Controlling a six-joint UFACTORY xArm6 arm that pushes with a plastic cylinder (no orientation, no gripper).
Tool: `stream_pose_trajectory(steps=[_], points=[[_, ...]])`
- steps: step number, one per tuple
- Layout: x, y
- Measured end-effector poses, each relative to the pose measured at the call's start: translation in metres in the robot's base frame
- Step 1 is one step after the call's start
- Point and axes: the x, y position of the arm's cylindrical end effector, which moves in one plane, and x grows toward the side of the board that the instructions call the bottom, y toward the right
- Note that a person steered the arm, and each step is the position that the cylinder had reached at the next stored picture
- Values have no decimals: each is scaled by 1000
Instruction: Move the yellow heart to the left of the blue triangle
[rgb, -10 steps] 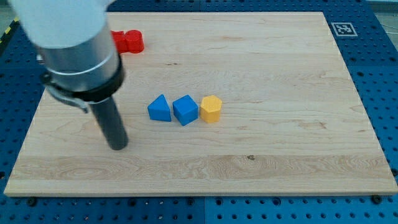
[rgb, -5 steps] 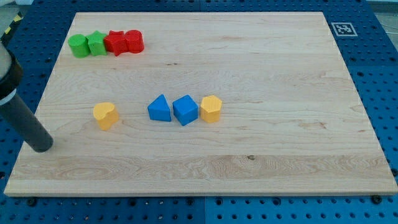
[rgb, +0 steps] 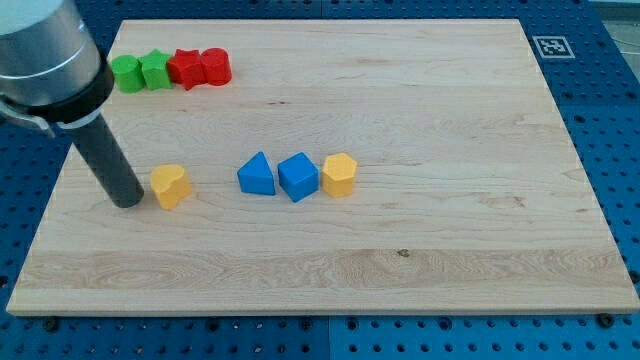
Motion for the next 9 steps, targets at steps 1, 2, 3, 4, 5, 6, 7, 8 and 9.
stream_pose_trajectory(steps=[1,2,3,4,5,6,7,8,9], points=[[0,12],[-2,23],[-5,32],[-8,38],[-8,44],[-9,50],[-9,55],[-12,63],[-12,64]])
